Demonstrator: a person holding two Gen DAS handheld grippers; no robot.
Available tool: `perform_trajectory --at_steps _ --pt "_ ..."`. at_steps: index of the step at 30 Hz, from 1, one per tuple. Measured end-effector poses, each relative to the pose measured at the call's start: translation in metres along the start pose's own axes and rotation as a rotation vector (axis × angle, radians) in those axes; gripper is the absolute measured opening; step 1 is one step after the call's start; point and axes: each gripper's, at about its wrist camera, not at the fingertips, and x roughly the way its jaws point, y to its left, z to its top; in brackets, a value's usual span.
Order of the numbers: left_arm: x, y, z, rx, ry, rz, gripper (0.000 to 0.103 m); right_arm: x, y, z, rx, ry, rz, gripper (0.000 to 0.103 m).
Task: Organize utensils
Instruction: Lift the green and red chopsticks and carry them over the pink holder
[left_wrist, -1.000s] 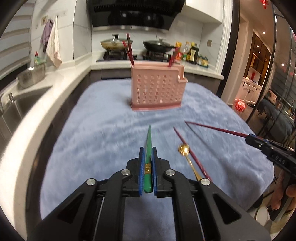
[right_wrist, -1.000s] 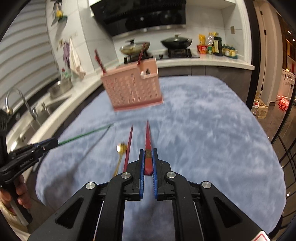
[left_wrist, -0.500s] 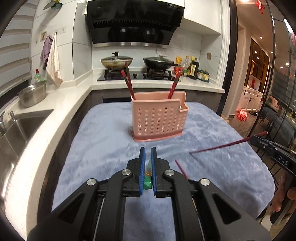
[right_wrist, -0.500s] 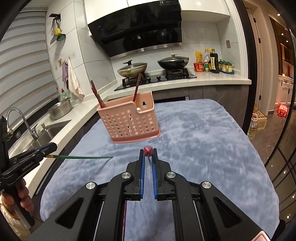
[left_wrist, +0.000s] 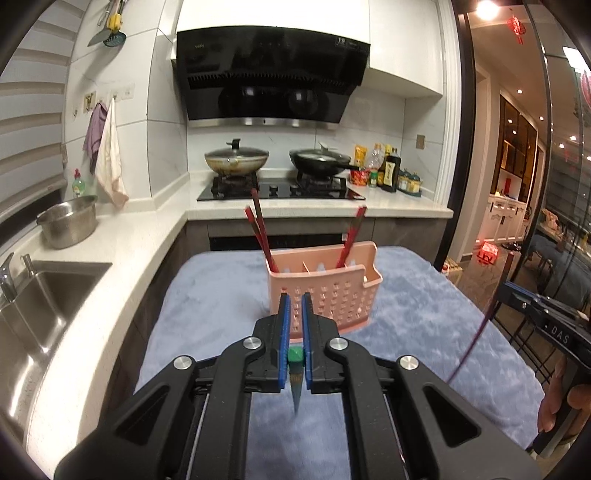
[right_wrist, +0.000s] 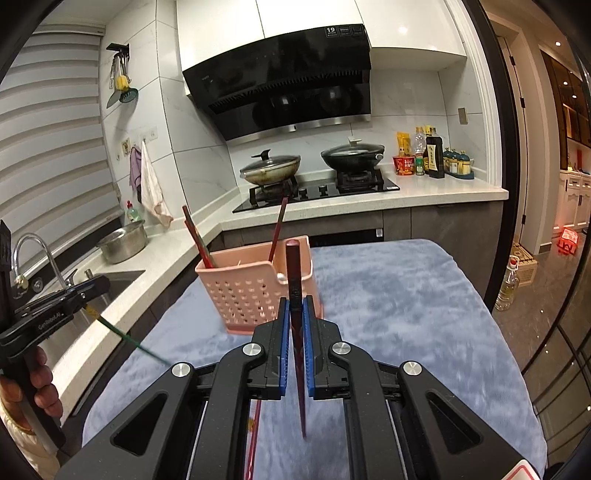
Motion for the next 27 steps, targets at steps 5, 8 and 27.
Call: perform_trajectory --at_steps 5,8,27 --pt "0.000 0.004 0.025 -0.013 -0.045 0.003 0.006 0.003 -0.004 0.019 0.016 -0.038 0.017 0.007" --pt "-0.001 0.004 0.043 -0.005 -0.087 0.014 0.006 0.005 -0.006 0.031 0.030 -0.068 0.020 0.007" --pt "0.022 -0.001 0.154 -0.001 -0.304 0.035 0.006 0.063 0.012 0.123 0.064 -0.173 0.095 0.007"
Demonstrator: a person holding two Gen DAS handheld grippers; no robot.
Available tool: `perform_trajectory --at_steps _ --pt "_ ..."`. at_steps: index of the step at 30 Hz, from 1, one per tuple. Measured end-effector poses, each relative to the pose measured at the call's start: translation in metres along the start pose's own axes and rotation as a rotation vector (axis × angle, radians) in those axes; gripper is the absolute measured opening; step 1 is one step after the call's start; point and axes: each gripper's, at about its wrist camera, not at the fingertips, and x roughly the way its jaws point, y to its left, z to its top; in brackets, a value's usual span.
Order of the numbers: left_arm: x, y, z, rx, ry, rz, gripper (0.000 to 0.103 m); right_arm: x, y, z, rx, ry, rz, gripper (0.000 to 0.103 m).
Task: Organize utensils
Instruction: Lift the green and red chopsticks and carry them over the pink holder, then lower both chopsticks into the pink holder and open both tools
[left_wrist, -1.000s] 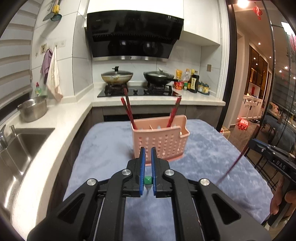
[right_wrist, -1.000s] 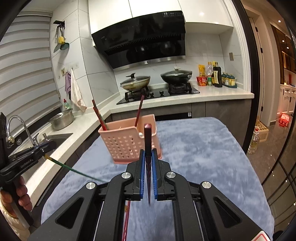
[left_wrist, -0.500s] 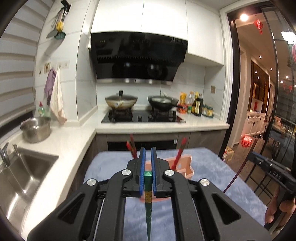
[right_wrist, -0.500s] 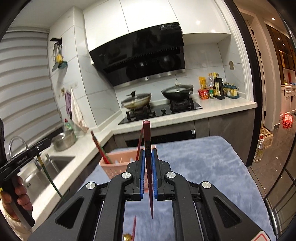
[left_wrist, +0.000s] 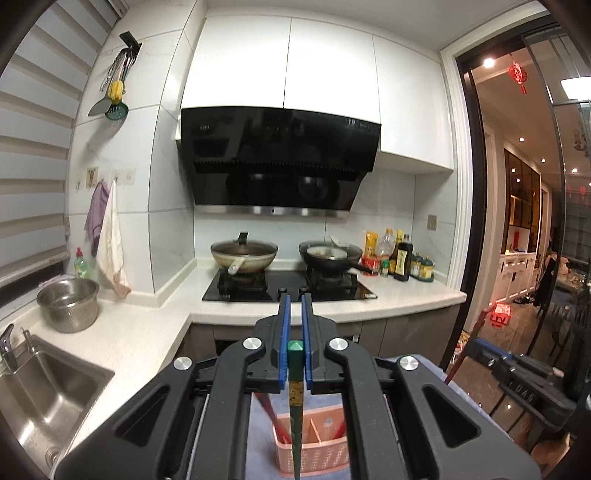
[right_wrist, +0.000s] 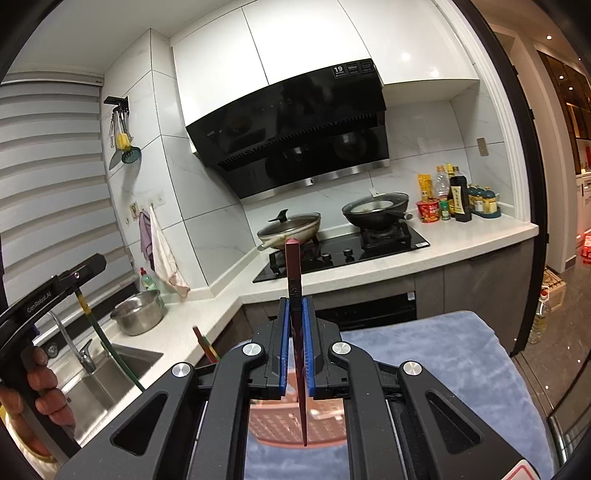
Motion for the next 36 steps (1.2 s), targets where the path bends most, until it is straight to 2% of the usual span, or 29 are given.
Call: perform_trajectory --at_steps 8,13,26,36 --pt "0.023 0.004 0.019 -0.004 -0.062 -0.010 0.006 0.035 0.010 0.024 0.016 -0.032 0.025 0.007" --pt "0.044 0.008 0.019 -0.023 -0.077 -0.022 0.006 0.062 0.016 0.029 0.020 -0.023 0.022 0.007" --pt "0.102 0.021 -0.025 -0.044 0.045 -0.004 0.006 0.119 0.003 -0.017 0.043 0.126 -0.004 0.007" --pt "0.106 0.024 -0.031 -0.046 0.054 -0.001 0.006 0.124 0.001 -0.036 0.043 0.168 -0.021 0.007"
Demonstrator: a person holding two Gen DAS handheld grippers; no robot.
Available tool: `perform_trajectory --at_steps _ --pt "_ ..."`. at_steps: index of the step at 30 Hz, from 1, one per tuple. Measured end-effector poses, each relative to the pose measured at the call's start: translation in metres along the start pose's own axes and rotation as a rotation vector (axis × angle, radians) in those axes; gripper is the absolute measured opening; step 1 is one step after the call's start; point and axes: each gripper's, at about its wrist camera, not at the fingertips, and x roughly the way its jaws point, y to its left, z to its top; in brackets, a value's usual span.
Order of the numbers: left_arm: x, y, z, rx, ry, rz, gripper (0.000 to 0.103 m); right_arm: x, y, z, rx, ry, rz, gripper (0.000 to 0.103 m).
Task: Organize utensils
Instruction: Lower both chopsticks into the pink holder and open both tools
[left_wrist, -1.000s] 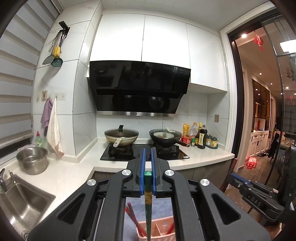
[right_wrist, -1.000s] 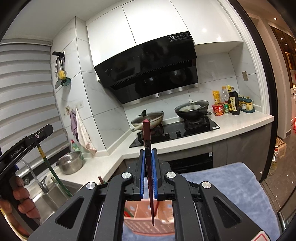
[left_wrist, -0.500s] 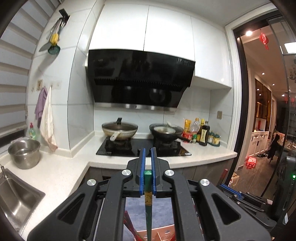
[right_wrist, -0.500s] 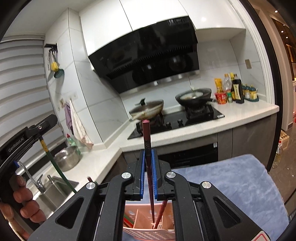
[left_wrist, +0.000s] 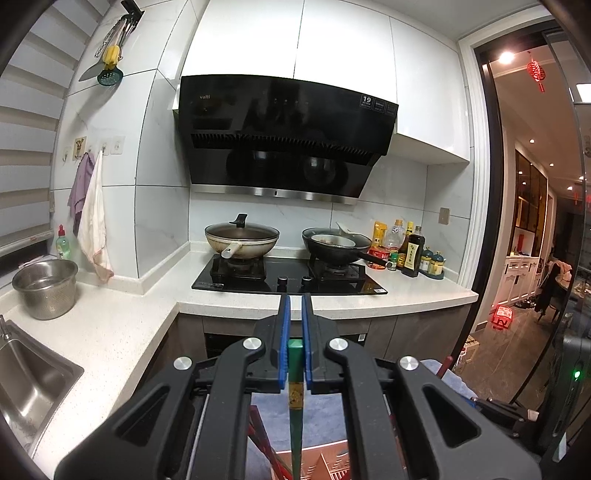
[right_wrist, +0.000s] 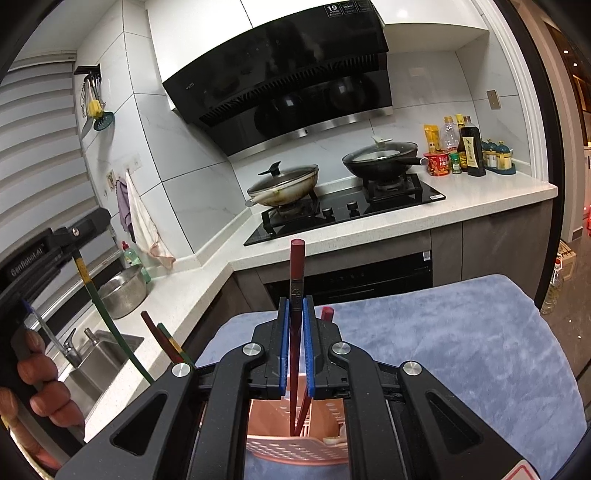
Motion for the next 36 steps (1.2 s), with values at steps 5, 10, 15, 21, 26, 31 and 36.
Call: perform_trajectory --at_steps 5,10,15,21,26,31,36 --pt "-0.001 0.000 -0.004 0.006 0.012 -0.001 0.006 0.002 -0.006 -0.010 0.006 0.021 -0.006 0.007" --pt "0.000 0.000 -0.007 -0.008 0.025 -0.002 0.006 0.002 -0.011 -0.017 0.013 0.036 -0.011 0.007" --pt "-0.013 -0.001 0.011 -0.020 -0.022 -0.013 0.006 0.001 -0.012 -0.017 0.010 0.034 -0.010 0.007" --pt "-0.025 -0.008 0.042 0.003 -0.101 -0.007 0.006 -0.002 -0.011 -0.017 0.009 0.026 -0.010 0.007" --pt "-0.010 -0.008 0.028 0.005 -0.077 0.004 0.006 -0.001 -0.013 -0.020 0.009 0.038 -0.015 0.007" --pt "0.003 0.000 0.002 -0.033 -0.015 0.000 0.006 -0.003 -0.009 -0.022 -0.013 0.060 -0.021 0.008" --pt "-0.008 0.001 -0.014 -0.024 0.015 0.007 0.014 -0.017 -0.014 -0.027 -0.003 0.048 -0.036 0.023"
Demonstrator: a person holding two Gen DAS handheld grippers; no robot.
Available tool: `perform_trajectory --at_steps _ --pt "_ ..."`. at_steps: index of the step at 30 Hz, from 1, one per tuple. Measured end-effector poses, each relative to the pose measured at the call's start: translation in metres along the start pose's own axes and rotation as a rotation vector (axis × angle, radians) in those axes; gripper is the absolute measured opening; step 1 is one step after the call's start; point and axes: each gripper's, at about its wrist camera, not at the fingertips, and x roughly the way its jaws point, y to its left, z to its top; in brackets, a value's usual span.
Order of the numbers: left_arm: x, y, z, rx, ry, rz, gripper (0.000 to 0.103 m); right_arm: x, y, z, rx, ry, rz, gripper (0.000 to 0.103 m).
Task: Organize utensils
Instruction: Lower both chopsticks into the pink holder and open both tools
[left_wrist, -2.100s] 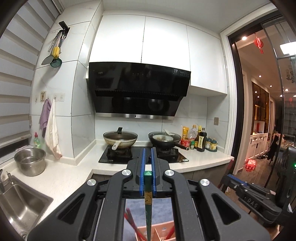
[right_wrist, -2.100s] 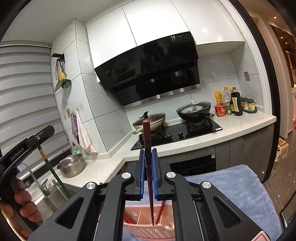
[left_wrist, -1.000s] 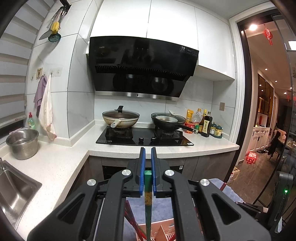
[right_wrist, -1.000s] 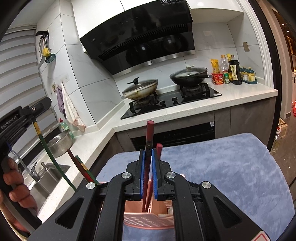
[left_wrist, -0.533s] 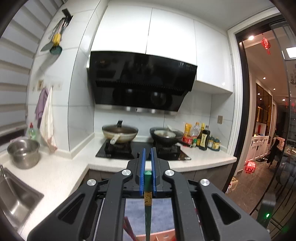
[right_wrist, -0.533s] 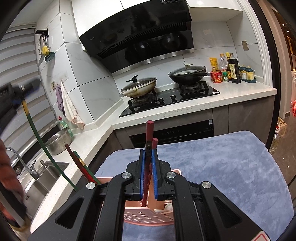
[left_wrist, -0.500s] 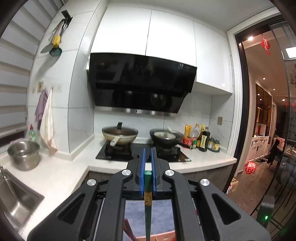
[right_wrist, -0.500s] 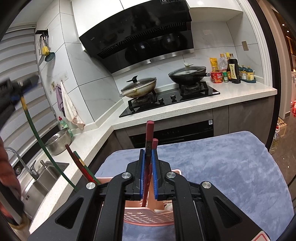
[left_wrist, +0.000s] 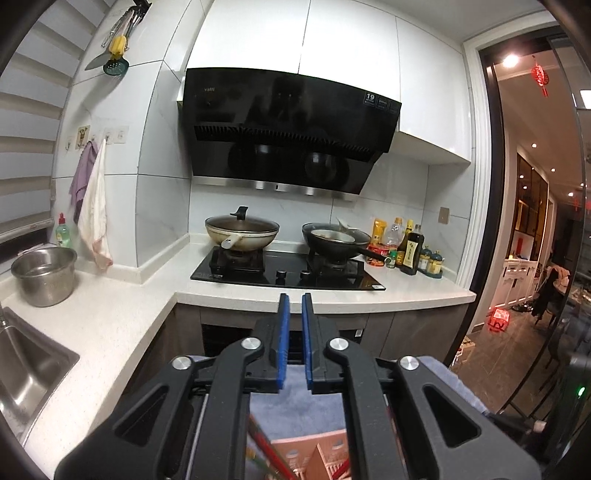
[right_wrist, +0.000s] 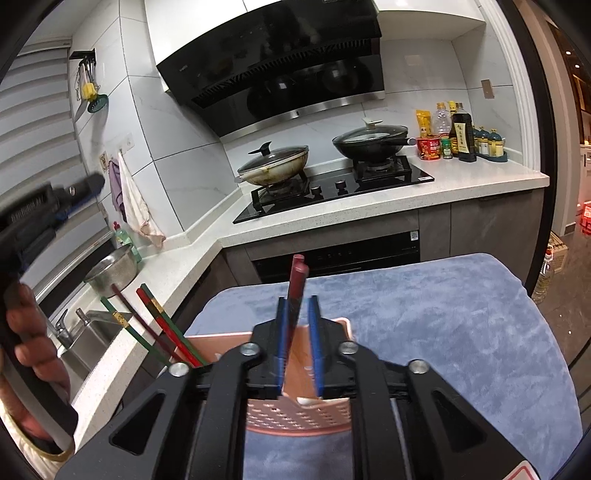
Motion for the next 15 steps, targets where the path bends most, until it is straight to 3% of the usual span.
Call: perform_trajectory --at_steps 1,3,8,15 --pt "-0.005 0.001 -0.004 -0.001 0.010 0.014 0.031 -0.005 -0.002 -0.002 0.005 -0.003 -0.001 0.025" --pt "-0.015 0.005 -0.011 -0.013 0.024 0.035 0.048 -0.016 -0.005 -0.008 0.003 0.001 -0.002 0.031" --pt "-0.049 0.014 -0.055 -0.007 0.104 0.084 0.061 -0.048 -0.004 -0.049 -0.079 0.059 -0.036 0.038" --pt "-0.080 0.017 -0.163 0.047 0.349 0.182 0.064 -0.085 -0.003 -0.144 -0.173 0.196 -0.097 0.039"
